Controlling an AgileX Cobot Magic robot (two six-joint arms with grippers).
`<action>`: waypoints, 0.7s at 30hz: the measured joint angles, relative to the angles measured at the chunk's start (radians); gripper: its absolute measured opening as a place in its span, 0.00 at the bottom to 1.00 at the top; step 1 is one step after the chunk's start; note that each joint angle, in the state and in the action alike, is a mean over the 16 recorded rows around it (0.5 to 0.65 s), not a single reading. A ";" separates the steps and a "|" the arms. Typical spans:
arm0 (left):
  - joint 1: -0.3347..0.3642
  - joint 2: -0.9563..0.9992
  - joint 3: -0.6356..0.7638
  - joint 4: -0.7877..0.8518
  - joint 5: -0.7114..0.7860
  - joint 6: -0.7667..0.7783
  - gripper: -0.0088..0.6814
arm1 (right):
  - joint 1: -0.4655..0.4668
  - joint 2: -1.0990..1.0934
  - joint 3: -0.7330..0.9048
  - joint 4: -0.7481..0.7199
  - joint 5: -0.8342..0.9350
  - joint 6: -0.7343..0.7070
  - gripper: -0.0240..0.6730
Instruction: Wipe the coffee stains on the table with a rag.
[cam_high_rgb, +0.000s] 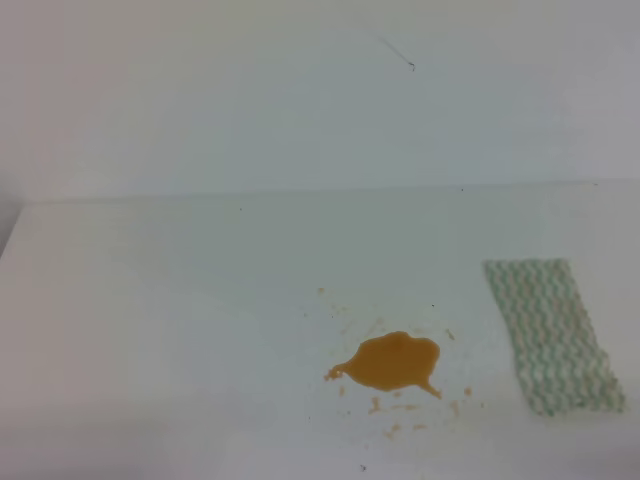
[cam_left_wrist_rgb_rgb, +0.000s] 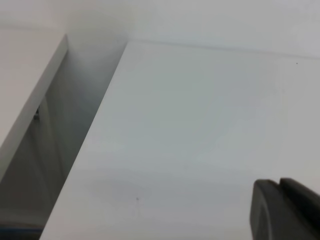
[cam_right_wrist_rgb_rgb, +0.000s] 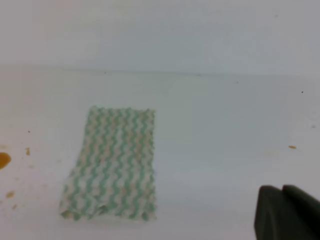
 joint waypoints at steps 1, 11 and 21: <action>0.000 0.000 0.000 0.000 0.000 0.000 0.01 | 0.000 0.000 0.000 -0.010 -0.001 0.000 0.03; 0.000 0.000 0.000 0.000 0.000 0.000 0.01 | 0.000 0.000 0.000 -0.118 -0.002 -0.001 0.03; 0.000 0.000 0.000 0.000 0.000 0.000 0.01 | 0.000 0.000 0.000 -0.168 -0.002 -0.002 0.03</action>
